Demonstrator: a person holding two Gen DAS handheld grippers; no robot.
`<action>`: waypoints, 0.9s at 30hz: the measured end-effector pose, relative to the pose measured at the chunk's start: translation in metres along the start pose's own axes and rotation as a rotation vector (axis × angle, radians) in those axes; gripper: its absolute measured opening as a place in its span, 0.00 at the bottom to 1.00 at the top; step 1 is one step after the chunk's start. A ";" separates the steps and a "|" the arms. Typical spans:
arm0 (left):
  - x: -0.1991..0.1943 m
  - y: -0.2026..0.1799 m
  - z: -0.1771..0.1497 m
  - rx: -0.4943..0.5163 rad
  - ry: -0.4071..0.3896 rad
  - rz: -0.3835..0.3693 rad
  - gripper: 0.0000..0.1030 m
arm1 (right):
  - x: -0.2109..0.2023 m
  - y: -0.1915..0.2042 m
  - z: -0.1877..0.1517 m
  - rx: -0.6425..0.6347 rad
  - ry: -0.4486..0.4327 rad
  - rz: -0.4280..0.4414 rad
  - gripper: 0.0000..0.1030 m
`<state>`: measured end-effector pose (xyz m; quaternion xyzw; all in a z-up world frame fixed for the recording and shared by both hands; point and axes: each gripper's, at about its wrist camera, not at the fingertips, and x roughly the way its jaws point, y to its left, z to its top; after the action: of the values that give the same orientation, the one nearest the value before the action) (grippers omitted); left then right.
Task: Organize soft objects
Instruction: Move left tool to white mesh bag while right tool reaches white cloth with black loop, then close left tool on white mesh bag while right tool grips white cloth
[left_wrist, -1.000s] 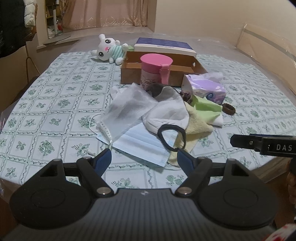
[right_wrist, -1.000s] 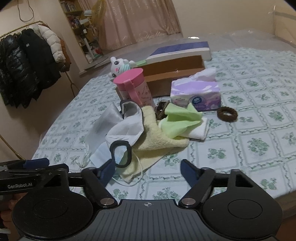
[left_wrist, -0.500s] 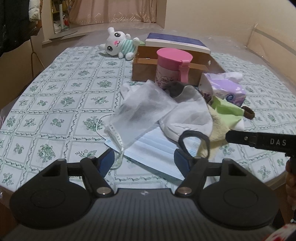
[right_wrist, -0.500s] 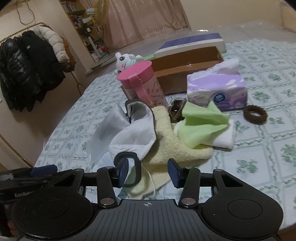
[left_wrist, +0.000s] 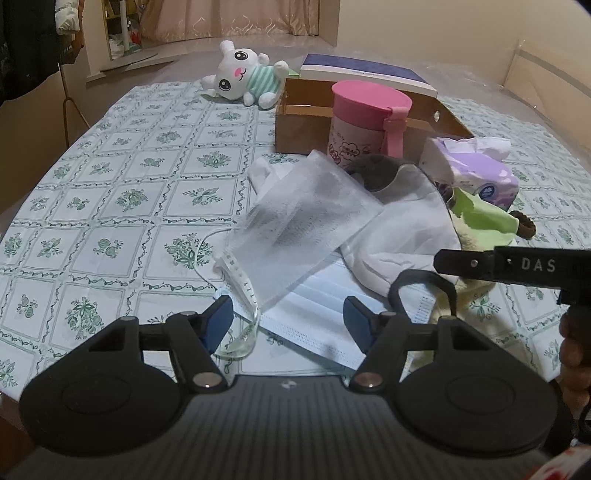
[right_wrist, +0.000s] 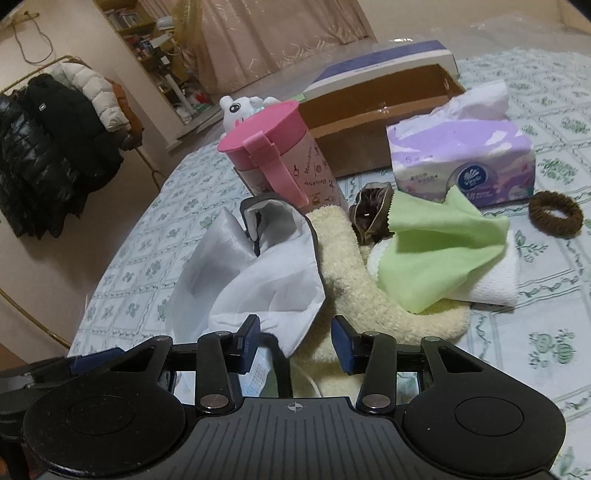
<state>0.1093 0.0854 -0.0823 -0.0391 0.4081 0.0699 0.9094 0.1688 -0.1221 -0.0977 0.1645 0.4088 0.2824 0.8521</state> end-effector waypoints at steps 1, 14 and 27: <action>0.002 0.000 0.000 0.001 0.001 0.000 0.62 | 0.003 -0.001 0.001 0.008 -0.002 0.003 0.41; 0.033 0.005 0.006 0.048 0.004 0.046 0.62 | 0.002 0.007 0.016 -0.090 -0.140 -0.011 0.04; 0.072 0.004 0.006 0.143 -0.010 0.053 0.43 | -0.030 0.012 0.032 -0.169 -0.251 -0.047 0.04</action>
<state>0.1605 0.0974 -0.1319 0.0373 0.4082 0.0649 0.9098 0.1751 -0.1333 -0.0538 0.1168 0.2777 0.2730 0.9136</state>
